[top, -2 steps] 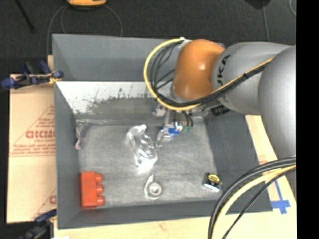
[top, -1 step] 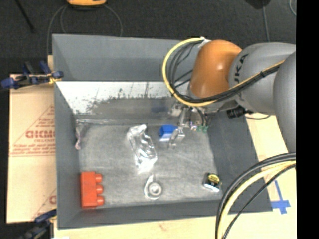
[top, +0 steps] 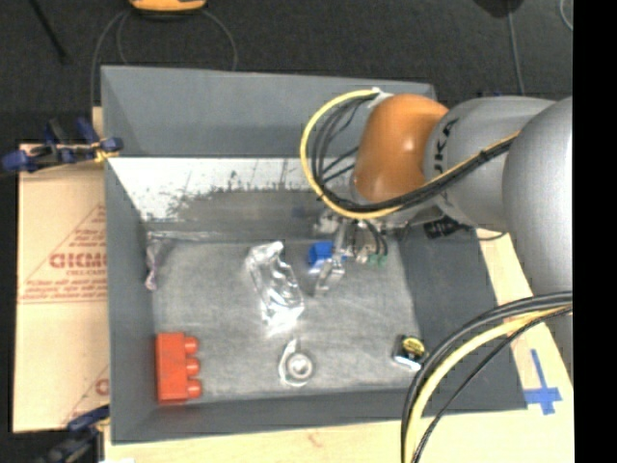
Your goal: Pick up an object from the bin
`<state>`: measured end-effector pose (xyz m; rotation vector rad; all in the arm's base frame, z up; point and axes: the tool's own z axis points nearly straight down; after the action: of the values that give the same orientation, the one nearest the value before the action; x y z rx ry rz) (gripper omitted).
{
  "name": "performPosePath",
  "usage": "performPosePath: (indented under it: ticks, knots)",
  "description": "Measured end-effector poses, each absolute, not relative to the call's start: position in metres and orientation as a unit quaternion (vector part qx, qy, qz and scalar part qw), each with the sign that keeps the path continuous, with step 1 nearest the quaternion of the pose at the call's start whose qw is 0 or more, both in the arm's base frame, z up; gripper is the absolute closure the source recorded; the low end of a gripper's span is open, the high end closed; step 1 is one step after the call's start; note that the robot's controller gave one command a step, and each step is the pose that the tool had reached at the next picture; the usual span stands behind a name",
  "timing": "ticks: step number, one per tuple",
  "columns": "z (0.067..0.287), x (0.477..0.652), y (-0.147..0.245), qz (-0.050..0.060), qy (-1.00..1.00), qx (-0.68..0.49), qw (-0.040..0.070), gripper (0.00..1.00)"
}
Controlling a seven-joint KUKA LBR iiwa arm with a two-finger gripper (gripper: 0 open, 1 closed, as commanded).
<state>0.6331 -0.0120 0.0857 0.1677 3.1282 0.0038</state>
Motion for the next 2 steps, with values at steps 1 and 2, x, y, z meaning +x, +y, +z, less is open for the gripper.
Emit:
performPosePath:
  ticks: [1,2]
  knots:
    - [0.0771,0.631,-0.0156,0.002,0.996,0.088,0.004,0.0]
    - [0.0804,0.6319,-0.0151,0.003,0.996,0.088,0.002,1.0]
